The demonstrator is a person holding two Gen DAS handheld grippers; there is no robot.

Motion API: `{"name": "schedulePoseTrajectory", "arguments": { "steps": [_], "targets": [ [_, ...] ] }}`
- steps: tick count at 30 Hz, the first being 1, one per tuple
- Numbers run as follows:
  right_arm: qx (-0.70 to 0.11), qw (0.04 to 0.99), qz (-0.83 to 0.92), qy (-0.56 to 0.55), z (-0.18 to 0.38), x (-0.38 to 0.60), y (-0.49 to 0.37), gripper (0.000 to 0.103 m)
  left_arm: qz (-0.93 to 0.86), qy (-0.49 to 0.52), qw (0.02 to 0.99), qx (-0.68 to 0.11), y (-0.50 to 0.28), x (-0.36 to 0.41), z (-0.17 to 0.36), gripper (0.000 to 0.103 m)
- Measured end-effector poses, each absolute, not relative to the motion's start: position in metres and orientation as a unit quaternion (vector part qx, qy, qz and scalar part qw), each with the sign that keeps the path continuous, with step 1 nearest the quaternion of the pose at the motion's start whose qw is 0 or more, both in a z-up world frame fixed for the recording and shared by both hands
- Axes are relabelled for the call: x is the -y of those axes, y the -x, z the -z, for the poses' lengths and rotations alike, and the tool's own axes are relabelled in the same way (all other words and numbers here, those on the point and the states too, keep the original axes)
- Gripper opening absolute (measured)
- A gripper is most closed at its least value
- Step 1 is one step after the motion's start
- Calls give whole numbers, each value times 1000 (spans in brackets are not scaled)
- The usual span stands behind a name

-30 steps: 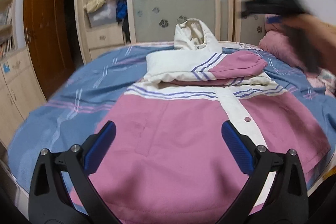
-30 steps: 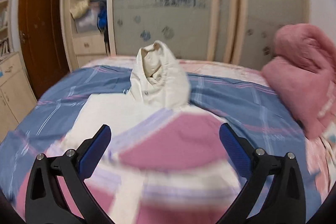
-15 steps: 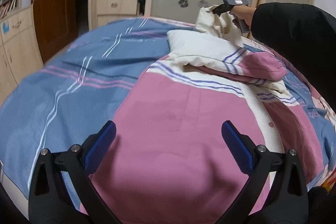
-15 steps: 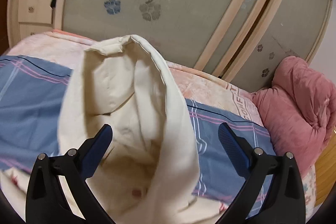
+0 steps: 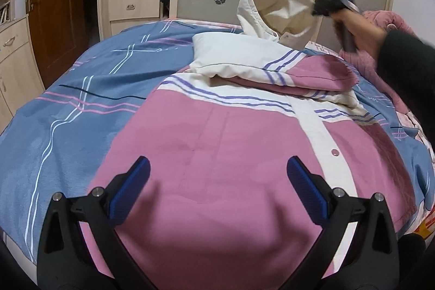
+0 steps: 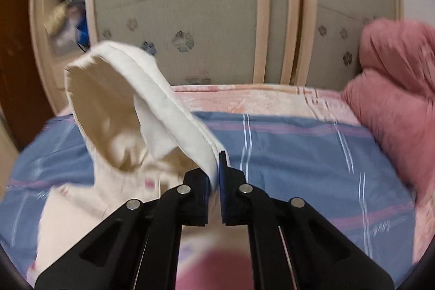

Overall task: Fold large clothes
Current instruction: 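Grasp the white hood tip with the right gripper, then fold the hood down over the folded sleeves with the right gripper, release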

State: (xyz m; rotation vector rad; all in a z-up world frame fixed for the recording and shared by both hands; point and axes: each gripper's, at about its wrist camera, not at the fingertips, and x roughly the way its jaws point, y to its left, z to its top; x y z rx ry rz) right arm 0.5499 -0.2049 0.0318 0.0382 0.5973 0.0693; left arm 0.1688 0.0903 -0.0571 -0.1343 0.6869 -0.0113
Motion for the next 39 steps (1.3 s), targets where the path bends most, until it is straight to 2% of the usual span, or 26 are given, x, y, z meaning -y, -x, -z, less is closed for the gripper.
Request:
{"name": "schedulePoseTrajectory", "arguments": {
  "steps": [5, 9, 11, 13, 15, 16, 17, 18, 25, 29, 33, 39],
  "targets": [
    [-301, 950, -31, -77, 26, 248, -468, 5, 9, 60, 941, -333, -170, -85, 56, 101],
    [-344, 932, -23, -113, 84, 258, -438, 6, 12, 59, 940, -335, -170, -83, 57, 101],
    [-342, 931, -24, -125, 97, 258, -425, 11, 15, 62, 940, -335, -170, -83, 57, 101],
    [-327, 936, -36, -125, 98, 256, -414, 27, 16, 62, 939, -336, -170, -82, 58, 101],
    [-302, 942, -51, -136, 92, 253, -393, 63, 22, 68, 937, -341, -171, -82, 60, 101],
    [-286, 946, -44, -143, 85, 253, -376, 71, 24, 71, 936, -343, -171, -82, 61, 101],
    [-276, 949, -38, -148, 81, 253, -362, 90, 28, 76, 935, -346, -172, -82, 63, 101],
    [-262, 952, -34, -156, 75, 255, -344, 100, 32, 81, 933, -348, -172, -82, 64, 101],
    [-151, 968, -54, -195, 32, 273, -198, 102, 113, 168, 910, -361, -172, -88, 73, 101],
    [-68, 986, -63, -140, 5, 264, -157, 102, 160, 255, 877, -375, -174, -93, 90, 101],
    [-76, 986, -95, -113, 4, 258, -153, 102, 184, 294, 857, -382, -184, -91, 92, 101],
    [-71, 984, -124, -103, -3, 260, -142, 102, 198, 351, 826, -395, -234, -73, 68, 101]
  ]
}}
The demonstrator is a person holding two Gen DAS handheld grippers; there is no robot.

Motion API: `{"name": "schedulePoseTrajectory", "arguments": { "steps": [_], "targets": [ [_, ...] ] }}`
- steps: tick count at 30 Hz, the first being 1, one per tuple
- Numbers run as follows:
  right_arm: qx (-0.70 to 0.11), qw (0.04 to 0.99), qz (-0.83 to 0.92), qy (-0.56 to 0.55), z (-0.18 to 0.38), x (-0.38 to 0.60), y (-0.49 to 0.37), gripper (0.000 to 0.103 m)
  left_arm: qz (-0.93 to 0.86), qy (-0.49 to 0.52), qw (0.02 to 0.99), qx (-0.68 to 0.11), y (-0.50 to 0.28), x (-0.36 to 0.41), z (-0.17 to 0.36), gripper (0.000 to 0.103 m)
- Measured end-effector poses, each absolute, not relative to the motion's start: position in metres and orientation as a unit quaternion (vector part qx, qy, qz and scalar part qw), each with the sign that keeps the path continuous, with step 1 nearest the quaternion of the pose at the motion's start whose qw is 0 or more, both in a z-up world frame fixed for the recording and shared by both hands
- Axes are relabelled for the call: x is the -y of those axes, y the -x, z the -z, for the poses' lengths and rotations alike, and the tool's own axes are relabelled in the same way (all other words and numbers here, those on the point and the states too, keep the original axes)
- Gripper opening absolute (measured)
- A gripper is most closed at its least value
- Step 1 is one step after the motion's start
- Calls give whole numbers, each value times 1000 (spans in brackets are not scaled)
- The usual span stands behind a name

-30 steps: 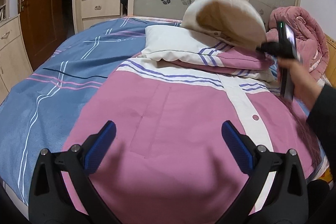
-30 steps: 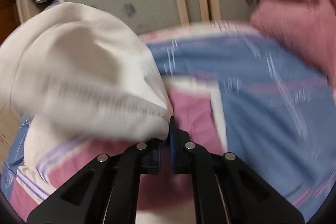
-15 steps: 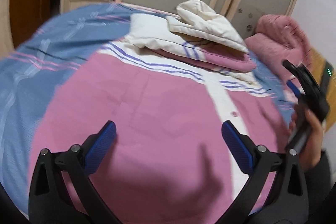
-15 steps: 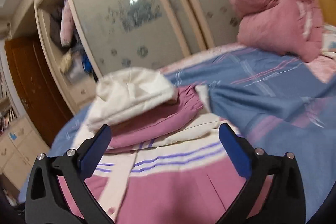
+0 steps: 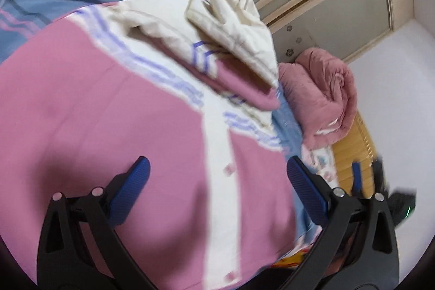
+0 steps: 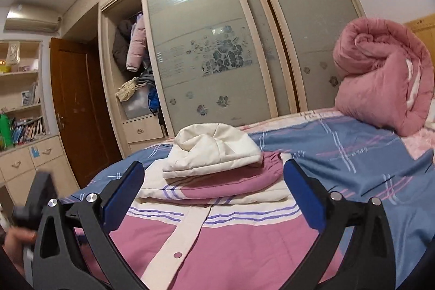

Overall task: Fold large clothes
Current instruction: 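Fold the hood down over the folded sleeves with the right gripper, release, then grasp the folded hood with the left gripper and press it flat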

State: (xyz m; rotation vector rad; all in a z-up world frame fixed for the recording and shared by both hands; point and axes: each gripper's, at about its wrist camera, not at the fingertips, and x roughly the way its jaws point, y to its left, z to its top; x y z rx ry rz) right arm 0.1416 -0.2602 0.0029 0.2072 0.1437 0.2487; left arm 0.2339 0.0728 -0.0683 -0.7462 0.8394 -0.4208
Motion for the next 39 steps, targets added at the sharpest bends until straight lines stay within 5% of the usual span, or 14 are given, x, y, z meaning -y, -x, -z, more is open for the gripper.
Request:
{"name": "schedulePoseTrajectory", "arguments": {
  "steps": [18, 20, 21, 22, 24, 32, 39],
  "targets": [
    [-136, 980, -90, -114, 11, 284, -160, 102, 140, 481, 779, -376, -447, -34, 78, 100],
    [-146, 978, -88, -116, 14, 286, -164, 102, 131, 483, 780, -376, -459, -29, 79, 86],
    [-152, 978, -87, -117, 15, 286, -166, 102, 109, 474, 785, -385, -462, -27, 79, 55],
    [-154, 977, -87, -119, 14, 287, -167, 102, 101, 473, 782, -392, -464, -26, 81, 35],
    [-154, 977, -88, -120, 13, 286, -167, 102, 103, 472, 776, -405, -466, -26, 80, 18],
    [-161, 976, -99, -104, 13, 278, -164, 102, 119, 282, 863, -401, -427, -27, 27, 13],
    [-178, 974, -103, -93, 18, 271, -169, 102, 74, 205, 857, -466, -427, -39, 77, 17]
  ]
}}
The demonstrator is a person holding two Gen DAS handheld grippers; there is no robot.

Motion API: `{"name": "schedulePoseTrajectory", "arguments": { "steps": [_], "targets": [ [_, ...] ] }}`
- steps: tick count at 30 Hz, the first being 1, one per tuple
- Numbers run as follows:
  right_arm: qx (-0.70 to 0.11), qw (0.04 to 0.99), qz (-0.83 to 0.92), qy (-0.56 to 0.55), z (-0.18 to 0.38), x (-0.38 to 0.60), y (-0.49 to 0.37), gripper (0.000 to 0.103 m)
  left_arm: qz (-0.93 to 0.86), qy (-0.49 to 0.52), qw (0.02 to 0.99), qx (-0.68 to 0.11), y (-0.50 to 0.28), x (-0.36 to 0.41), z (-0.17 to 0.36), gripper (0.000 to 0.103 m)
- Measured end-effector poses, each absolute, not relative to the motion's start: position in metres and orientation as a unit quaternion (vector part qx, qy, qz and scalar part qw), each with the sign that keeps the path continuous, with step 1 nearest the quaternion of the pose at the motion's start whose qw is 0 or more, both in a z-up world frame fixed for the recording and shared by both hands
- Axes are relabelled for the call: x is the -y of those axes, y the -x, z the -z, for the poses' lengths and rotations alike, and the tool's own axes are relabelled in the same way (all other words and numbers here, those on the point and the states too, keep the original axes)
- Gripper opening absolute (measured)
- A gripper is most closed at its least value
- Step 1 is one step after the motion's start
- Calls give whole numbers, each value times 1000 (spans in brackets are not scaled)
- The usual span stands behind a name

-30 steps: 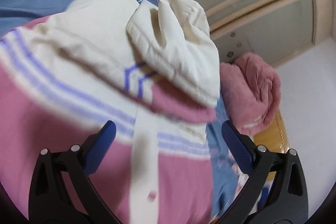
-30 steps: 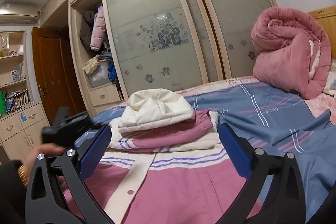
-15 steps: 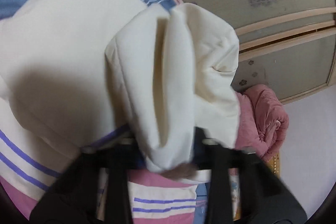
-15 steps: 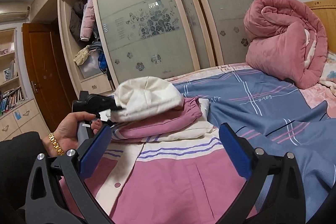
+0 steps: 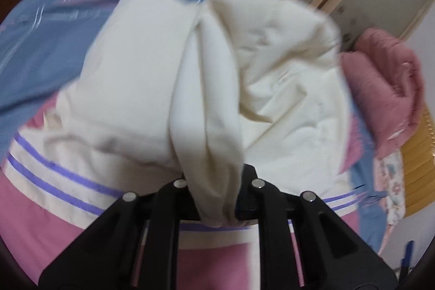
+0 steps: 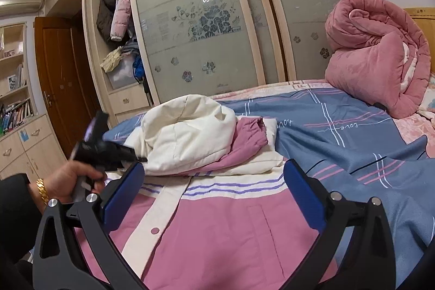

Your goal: Fold large clothes

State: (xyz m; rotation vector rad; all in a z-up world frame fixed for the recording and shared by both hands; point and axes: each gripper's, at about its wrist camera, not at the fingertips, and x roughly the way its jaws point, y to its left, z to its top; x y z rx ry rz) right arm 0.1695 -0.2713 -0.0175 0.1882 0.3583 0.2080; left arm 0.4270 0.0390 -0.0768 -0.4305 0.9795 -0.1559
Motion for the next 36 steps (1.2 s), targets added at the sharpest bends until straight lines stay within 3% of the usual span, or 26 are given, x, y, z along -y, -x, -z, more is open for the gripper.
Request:
{"name": "schedulePoseTrajectory", "arguments": {
  "steps": [3, 5, 6, 7, 15, 23, 29, 33, 36],
  "targets": [
    [-182, 973, -109, -94, 19, 269, -171, 102, 56, 197, 862, -464, -433, -40, 96, 34],
    [-185, 973, -106, -89, 20, 266, -171, 102, 65, 204, 865, -453, -433, -38, 96, 60],
    [-184, 973, -105, -88, 20, 266, -171, 102, 78, 208, 862, -455, -433, -36, 94, 89],
    [-182, 974, -104, -87, 19, 265, -171, 102, 86, 212, 859, -459, -431, -35, 93, 101],
    [-179, 975, -106, -72, 16, 261, -163, 102, 138, 269, 849, -434, -348, -67, 51, 101],
    [-174, 974, -121, -78, 18, 263, -153, 102, 105, 177, 930, -304, -162, -117, 20, 101],
    [-218, 904, -228, -289, 43, 281, -227, 101, 56, 157, 961, -222, -108, -137, 38, 101],
    [-281, 831, -263, -401, 82, 285, -311, 69, 52, 104, 962, -247, -110, -115, 41, 101],
    [-304, 804, -257, -442, 108, 282, -350, 57, 61, 100, 961, -251, -111, -107, 42, 101]
  ]
}}
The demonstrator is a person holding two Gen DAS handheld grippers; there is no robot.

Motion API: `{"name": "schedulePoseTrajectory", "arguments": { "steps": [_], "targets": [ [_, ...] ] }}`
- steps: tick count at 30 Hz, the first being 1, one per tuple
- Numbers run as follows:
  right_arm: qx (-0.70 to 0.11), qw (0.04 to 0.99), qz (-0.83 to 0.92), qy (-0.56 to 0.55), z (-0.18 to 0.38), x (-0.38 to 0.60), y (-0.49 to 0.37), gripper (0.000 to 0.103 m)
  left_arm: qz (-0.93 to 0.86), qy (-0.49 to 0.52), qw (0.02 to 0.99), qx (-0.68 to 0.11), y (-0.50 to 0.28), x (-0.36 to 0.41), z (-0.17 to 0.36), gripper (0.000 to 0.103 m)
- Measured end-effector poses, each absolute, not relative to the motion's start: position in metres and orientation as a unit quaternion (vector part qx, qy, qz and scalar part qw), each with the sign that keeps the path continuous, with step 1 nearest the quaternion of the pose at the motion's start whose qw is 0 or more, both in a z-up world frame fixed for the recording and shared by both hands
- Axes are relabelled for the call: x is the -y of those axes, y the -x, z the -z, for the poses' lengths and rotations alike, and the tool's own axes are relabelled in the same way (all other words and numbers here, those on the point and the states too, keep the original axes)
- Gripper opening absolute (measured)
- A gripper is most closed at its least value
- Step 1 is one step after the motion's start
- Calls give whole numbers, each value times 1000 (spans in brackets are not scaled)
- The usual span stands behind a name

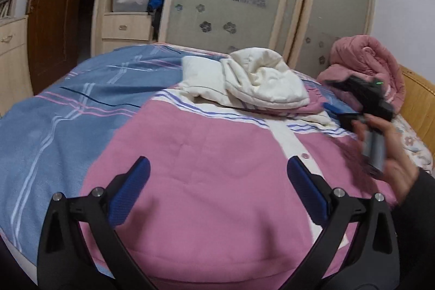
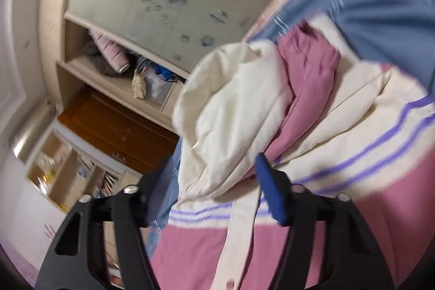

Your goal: Fold large clothes

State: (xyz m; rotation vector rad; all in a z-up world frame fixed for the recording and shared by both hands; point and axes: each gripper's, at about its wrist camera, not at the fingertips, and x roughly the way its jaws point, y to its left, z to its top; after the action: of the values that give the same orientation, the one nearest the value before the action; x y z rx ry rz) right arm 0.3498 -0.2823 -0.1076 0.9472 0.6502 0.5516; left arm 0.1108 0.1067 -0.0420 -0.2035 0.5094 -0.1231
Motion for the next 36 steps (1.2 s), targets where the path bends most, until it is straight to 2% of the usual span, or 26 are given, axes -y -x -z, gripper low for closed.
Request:
{"name": "schedulePoseTrajectory", "arguments": {
  "steps": [3, 13, 14, 15, 17, 19, 28, 34, 36],
  "targets": [
    [-318, 798, -236, -455, 119, 277, -372, 53, 69, 97, 960, -255, -114, -99, 45, 101],
    [-337, 770, -184, -510, 153, 282, -404, 53, 73, 84, 960, -255, -117, -97, 45, 101],
    [-334, 769, -187, -512, 153, 281, -405, 49, 73, 83, 960, -257, -117, -96, 45, 101],
    [-331, 767, -194, -514, 153, 279, -407, 36, 72, 83, 960, -258, -118, -96, 45, 101],
    [-322, 767, -204, -516, 152, 274, -405, 17, 71, 81, 960, -260, -118, -95, 45, 101],
    [-317, 773, -200, -513, 149, 272, -399, 9, 70, 81, 960, -259, -117, -94, 45, 101],
    [-356, 792, -208, -449, 133, 223, -348, 7, 65, 79, 960, -260, -117, -92, 44, 101],
    [-389, 759, -157, -499, 178, 248, -353, 8, 60, 78, 959, -266, -117, -92, 45, 101],
    [-388, 757, -180, -493, 174, 248, -357, 17, 58, 72, 960, -265, -115, -92, 45, 101]
  ]
}}
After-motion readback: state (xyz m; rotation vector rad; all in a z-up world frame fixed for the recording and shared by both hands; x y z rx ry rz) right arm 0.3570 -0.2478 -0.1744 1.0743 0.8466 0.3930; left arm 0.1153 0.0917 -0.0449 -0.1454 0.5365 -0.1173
